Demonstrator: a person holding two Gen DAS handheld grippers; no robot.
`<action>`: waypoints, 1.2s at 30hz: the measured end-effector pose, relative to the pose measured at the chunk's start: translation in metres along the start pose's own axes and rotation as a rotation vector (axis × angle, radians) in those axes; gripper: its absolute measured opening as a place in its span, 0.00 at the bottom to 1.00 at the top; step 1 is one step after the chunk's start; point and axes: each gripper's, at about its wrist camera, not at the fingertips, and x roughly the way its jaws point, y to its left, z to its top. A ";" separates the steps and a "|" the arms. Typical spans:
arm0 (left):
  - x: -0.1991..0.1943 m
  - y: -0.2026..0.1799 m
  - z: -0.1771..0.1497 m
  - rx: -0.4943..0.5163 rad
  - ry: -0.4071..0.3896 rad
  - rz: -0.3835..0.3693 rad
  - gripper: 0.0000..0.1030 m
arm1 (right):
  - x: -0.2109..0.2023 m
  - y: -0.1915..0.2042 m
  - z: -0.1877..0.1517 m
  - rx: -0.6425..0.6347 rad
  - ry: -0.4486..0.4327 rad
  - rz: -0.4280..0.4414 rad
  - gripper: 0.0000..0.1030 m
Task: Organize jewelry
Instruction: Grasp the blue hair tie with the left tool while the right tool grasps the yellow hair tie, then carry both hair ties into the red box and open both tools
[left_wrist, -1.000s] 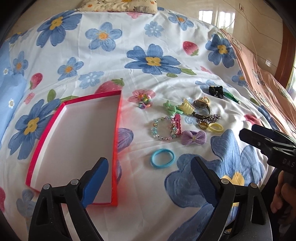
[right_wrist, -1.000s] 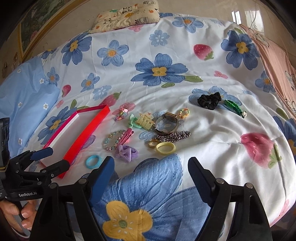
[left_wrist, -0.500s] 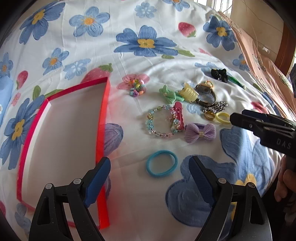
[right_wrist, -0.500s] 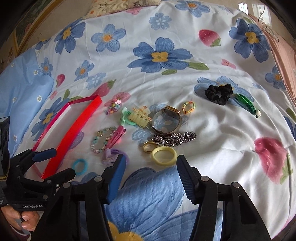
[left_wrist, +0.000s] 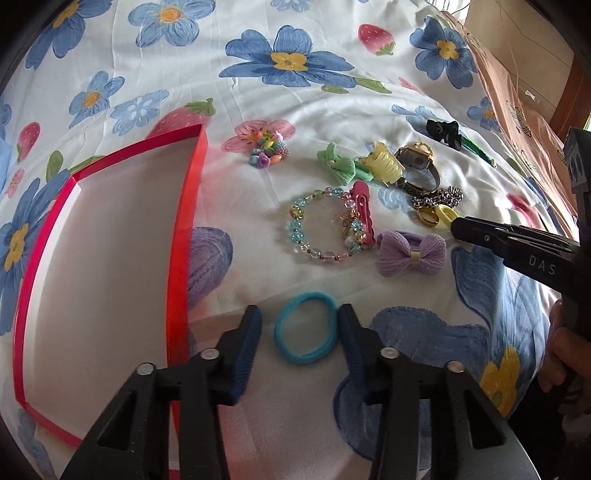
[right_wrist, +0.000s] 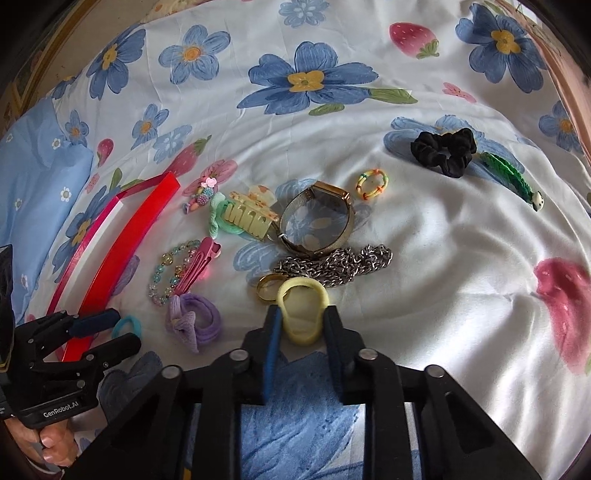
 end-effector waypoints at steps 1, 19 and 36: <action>0.000 0.000 0.001 0.002 -0.005 -0.001 0.21 | 0.000 -0.001 0.000 0.003 -0.001 0.002 0.12; -0.067 0.037 -0.018 -0.094 -0.121 -0.027 0.05 | -0.035 0.050 0.012 -0.068 -0.075 0.119 0.05; -0.114 0.120 -0.048 -0.273 -0.163 0.106 0.05 | -0.011 0.184 0.016 -0.275 -0.004 0.346 0.05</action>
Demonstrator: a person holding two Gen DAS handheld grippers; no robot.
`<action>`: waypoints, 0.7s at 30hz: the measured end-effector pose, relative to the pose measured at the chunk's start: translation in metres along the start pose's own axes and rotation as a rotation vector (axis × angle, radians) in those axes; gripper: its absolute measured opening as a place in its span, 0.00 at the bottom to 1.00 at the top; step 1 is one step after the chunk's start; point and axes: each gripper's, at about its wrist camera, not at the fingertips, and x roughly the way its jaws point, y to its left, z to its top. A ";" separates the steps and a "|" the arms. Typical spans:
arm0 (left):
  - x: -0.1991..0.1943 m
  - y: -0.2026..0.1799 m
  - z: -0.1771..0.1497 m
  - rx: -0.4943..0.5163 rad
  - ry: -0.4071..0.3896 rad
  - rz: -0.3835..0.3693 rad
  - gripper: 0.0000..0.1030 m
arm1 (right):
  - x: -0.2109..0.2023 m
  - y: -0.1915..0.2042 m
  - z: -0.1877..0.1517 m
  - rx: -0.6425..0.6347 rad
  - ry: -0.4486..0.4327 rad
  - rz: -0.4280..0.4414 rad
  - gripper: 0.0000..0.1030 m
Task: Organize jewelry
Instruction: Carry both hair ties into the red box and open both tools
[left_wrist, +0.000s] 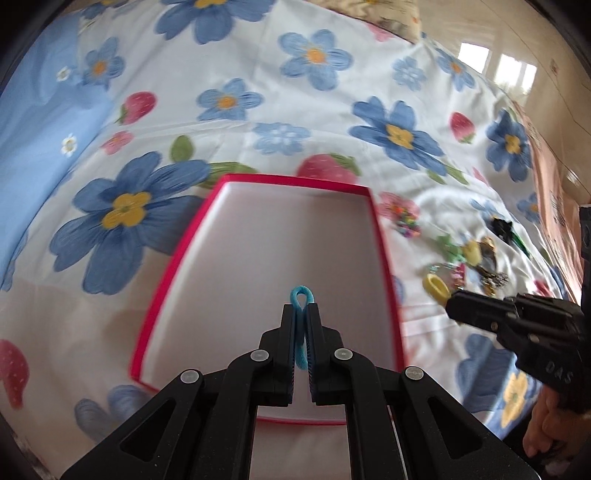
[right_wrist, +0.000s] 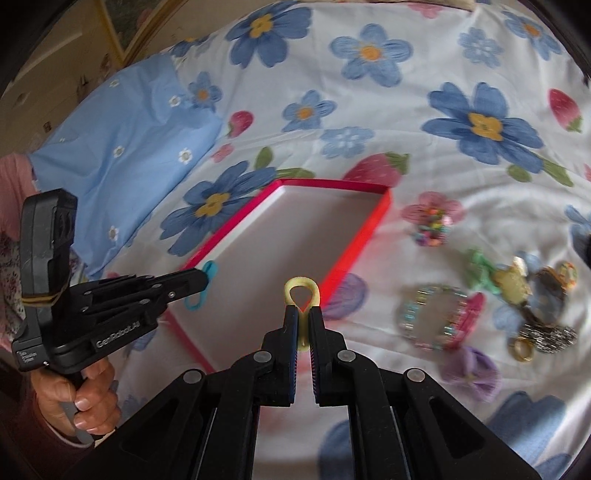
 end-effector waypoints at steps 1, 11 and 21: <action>0.001 0.005 0.000 -0.011 0.005 0.009 0.05 | 0.005 0.006 0.002 -0.010 0.007 0.015 0.05; 0.045 0.037 0.005 -0.072 0.091 0.063 0.05 | 0.065 0.050 0.003 -0.098 0.140 0.093 0.05; 0.080 0.050 0.007 -0.090 0.164 0.065 0.12 | 0.095 0.056 -0.007 -0.158 0.260 0.075 0.09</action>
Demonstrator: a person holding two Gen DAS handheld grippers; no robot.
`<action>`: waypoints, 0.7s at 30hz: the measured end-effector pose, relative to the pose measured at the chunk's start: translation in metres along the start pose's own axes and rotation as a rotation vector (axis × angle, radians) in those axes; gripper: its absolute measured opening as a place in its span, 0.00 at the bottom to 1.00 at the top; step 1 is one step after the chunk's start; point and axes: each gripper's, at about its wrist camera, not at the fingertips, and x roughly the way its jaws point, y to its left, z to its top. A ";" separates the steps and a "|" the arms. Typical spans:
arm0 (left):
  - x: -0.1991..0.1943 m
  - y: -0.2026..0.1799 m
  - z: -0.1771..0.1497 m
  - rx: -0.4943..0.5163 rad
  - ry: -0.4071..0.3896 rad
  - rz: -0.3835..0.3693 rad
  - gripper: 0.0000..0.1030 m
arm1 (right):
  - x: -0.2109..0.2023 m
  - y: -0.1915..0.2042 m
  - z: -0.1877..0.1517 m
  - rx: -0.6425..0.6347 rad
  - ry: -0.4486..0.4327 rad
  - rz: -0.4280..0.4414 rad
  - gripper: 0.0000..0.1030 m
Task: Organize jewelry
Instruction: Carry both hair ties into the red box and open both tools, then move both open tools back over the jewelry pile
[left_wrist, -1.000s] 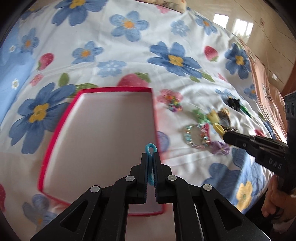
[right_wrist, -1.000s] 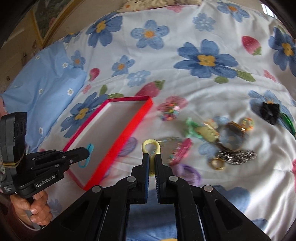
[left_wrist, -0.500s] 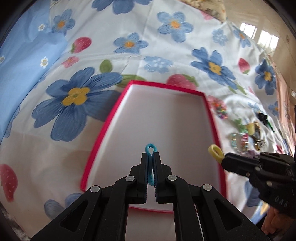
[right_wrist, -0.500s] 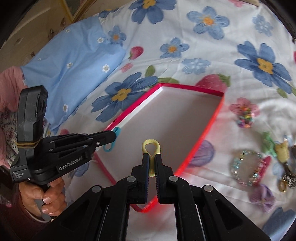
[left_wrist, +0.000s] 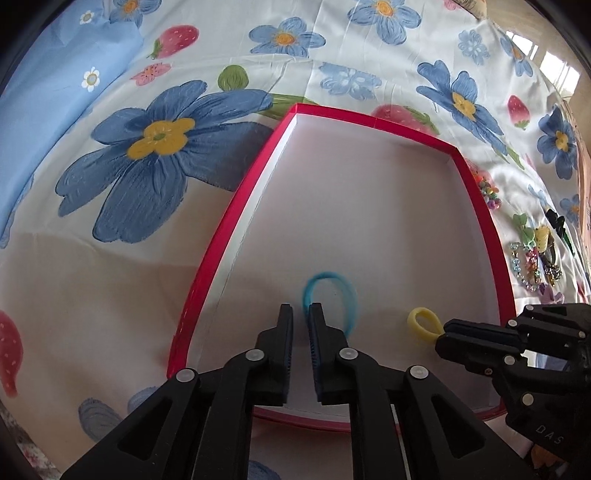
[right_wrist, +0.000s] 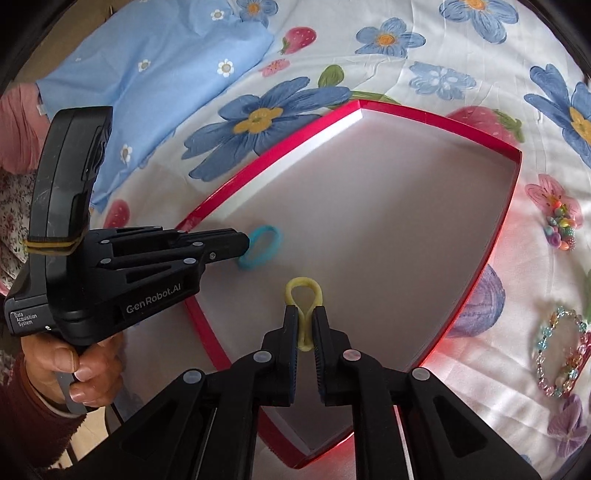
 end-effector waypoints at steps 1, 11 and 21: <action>0.001 -0.001 0.002 0.003 -0.001 0.001 0.16 | 0.000 0.000 0.000 -0.003 0.003 -0.002 0.10; -0.001 -0.005 -0.007 0.020 -0.011 0.024 0.21 | 0.003 0.002 0.001 -0.014 0.007 -0.026 0.16; -0.030 -0.006 -0.010 0.013 -0.063 0.037 0.50 | -0.020 0.001 -0.001 0.012 -0.071 -0.017 0.32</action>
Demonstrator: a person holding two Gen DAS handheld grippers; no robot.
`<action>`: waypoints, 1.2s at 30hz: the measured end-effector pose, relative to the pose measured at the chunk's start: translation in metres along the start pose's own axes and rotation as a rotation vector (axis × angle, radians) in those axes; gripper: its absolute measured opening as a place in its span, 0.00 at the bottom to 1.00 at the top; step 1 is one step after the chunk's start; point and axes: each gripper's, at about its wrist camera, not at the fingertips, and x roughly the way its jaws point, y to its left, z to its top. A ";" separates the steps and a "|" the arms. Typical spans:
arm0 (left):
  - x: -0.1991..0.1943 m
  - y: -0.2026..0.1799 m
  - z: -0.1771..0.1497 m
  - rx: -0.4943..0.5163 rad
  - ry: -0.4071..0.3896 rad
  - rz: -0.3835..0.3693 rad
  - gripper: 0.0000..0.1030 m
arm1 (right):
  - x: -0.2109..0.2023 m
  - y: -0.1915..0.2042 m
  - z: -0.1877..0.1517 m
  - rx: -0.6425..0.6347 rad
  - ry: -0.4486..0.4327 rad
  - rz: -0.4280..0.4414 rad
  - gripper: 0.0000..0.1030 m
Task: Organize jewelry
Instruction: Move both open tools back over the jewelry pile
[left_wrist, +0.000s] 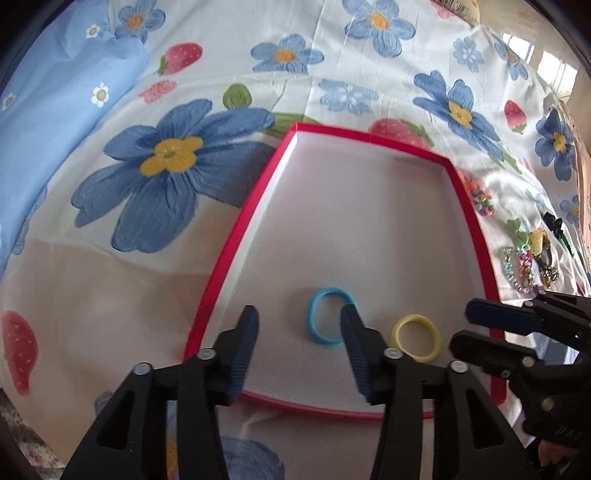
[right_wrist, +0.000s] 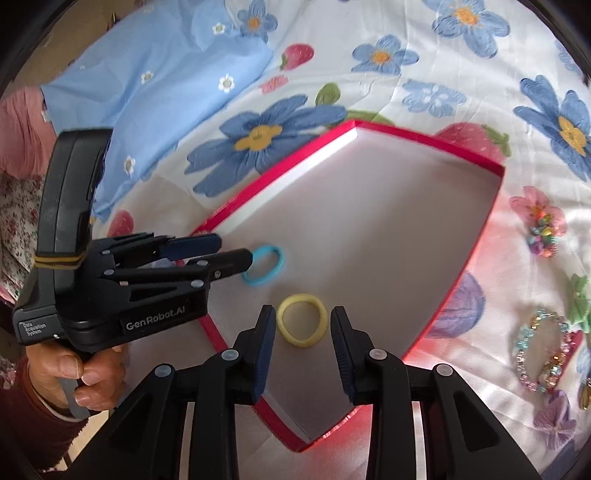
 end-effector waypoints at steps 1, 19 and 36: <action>-0.005 -0.001 0.000 -0.002 -0.011 0.002 0.54 | -0.006 -0.002 -0.001 0.008 -0.017 0.000 0.36; -0.055 -0.064 0.000 0.083 -0.076 -0.102 0.73 | -0.120 -0.094 -0.050 0.269 -0.234 -0.152 0.54; -0.043 -0.136 0.006 0.234 -0.046 -0.172 0.74 | -0.169 -0.168 -0.110 0.448 -0.294 -0.265 0.56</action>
